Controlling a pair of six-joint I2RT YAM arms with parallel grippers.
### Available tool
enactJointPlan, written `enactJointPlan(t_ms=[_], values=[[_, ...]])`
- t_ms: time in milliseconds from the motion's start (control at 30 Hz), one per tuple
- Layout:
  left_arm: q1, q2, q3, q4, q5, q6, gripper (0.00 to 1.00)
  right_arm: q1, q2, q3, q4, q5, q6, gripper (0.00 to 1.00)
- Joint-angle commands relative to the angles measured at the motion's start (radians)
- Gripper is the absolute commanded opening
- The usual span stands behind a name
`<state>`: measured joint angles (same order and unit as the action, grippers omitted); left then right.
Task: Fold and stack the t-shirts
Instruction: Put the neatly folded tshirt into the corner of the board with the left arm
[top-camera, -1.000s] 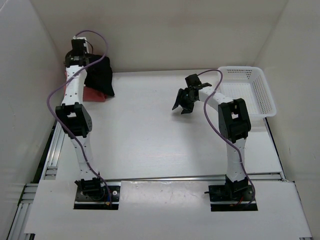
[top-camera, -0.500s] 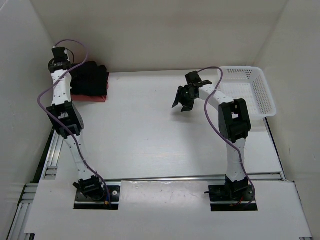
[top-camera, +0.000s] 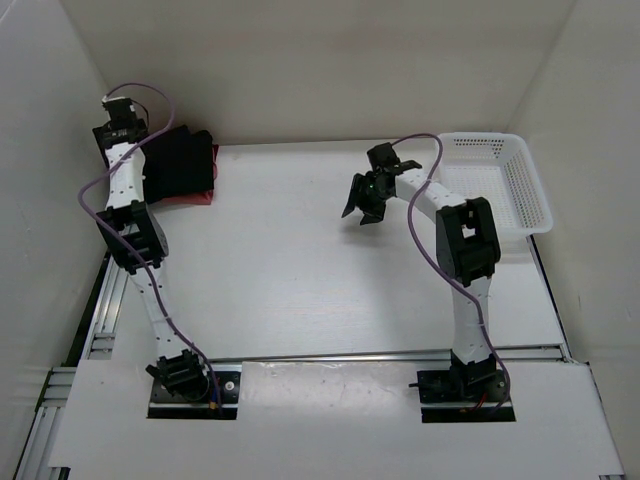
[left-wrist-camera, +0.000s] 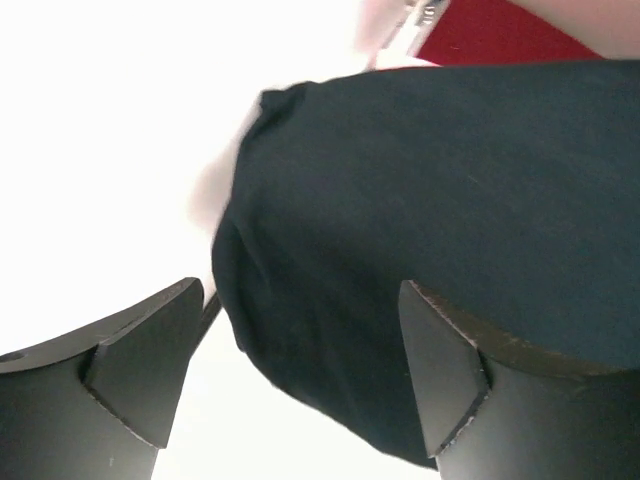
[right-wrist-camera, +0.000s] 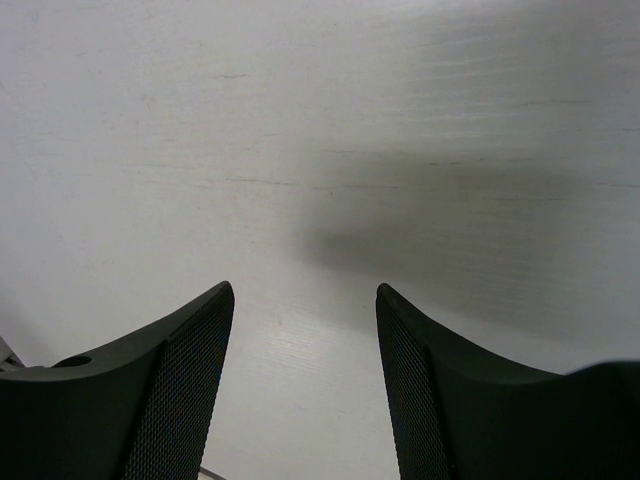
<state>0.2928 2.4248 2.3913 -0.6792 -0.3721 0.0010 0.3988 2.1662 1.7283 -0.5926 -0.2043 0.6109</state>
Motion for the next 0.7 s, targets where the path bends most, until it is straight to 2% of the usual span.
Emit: enactJointPlan(t_ms=[0,133,200,233,267,300,333,367,400,467,533,667], values=[[-0.052,-0.190,-0.058,0.027,-0.002,-0.001,0.91,0.021,-0.034,0.042,-0.039,-0.004,-0.031,0.63],[-0.095,-0.324,-0.147,0.027,0.114,-0.001,0.92,0.021,-0.075,0.042,-0.085,0.006,-0.062,0.63],[-0.130,-0.456,-0.275,0.003,0.186,-0.001,0.93,0.021,-0.120,0.042,-0.140,0.022,-0.085,0.65],[-0.145,-0.507,-0.334,-0.006,0.252,-0.001,0.99,0.021,-0.143,0.024,-0.156,0.035,-0.123,0.65],[-0.182,-0.559,-0.459,-0.016,0.265,-0.001,0.99,0.021,-0.170,0.005,-0.165,0.036,-0.146,0.66],[-0.202,-0.666,-0.524,-0.016,0.274,-0.001,0.99,0.021,-0.236,-0.047,-0.183,0.049,-0.167,0.71],[-0.220,-0.720,-0.590,-0.025,0.283,-0.001,0.99,0.021,-0.271,-0.073,-0.200,0.049,-0.203,0.86],[-0.251,-0.772,-0.718,-0.043,0.283,-0.001,0.99,0.021,-0.307,-0.097,-0.216,0.063,-0.220,0.93],[-0.262,-0.876,-0.778,-0.057,0.301,-0.001,0.99,0.021,-0.377,-0.149,-0.232,0.063,-0.232,0.95],[-0.262,-0.973,-0.887,-0.103,0.358,-0.001,0.99,0.012,-0.451,-0.209,-0.285,0.103,-0.241,0.96],[-0.262,-1.106,-1.038,-0.155,0.358,-0.001,0.99,0.012,-0.569,-0.307,-0.309,0.121,-0.232,0.97],[-0.244,-1.305,-1.253,-0.229,0.242,-0.001,0.99,0.012,-0.814,-0.479,-0.335,0.158,-0.179,0.98]])
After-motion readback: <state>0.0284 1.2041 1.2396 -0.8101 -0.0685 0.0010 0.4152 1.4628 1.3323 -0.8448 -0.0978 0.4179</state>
